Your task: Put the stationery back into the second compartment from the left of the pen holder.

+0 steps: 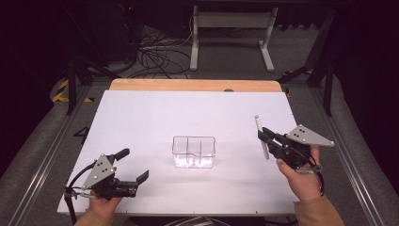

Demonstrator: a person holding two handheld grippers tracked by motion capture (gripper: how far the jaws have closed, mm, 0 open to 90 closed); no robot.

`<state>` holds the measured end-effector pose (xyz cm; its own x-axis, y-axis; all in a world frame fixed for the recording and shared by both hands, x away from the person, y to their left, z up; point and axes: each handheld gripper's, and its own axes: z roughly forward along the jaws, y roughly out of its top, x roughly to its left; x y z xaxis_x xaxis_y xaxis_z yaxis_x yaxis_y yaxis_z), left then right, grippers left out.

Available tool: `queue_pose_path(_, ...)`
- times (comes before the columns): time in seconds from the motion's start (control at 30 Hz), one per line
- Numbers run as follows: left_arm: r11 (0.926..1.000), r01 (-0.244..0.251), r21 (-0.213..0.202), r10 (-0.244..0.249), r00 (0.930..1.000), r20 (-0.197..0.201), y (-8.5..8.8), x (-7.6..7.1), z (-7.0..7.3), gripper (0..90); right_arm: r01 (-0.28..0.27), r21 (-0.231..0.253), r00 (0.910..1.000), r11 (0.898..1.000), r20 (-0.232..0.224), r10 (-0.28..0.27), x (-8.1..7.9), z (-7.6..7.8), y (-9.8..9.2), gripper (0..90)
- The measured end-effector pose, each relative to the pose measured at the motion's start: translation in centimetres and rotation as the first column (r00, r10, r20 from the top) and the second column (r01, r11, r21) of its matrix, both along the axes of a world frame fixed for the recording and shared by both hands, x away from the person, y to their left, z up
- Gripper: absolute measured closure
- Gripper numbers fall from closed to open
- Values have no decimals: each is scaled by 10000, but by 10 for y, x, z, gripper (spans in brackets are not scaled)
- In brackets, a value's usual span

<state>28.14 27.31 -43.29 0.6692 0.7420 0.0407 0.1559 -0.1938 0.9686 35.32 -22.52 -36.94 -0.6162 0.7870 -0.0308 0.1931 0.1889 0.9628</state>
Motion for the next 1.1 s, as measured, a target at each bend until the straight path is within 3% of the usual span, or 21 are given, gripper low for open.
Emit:
queue_pose_path(0.37,10000,-49,6,49,10000,33,0,0,0,33,-1010,703,9909,9924,964,941,-1,5,8,792)
queue_pose_path(0.57,10000,-23,11,23,10000,23,0,0,0,33,-1514,922,9785,9842,1550,1360,-1,7,13,792)
queue_pose_path(0.8,10000,-28,-53,28,10000,-10,0,0,0,33,-2139,1063,9629,9710,1900,1913,-1,9,23,792)
queue_pose_path(1.1,10000,0,-31,0,10000,1,1,0,0,33,-2826,1290,9465,9505,1988,2544,4,12,48,792)
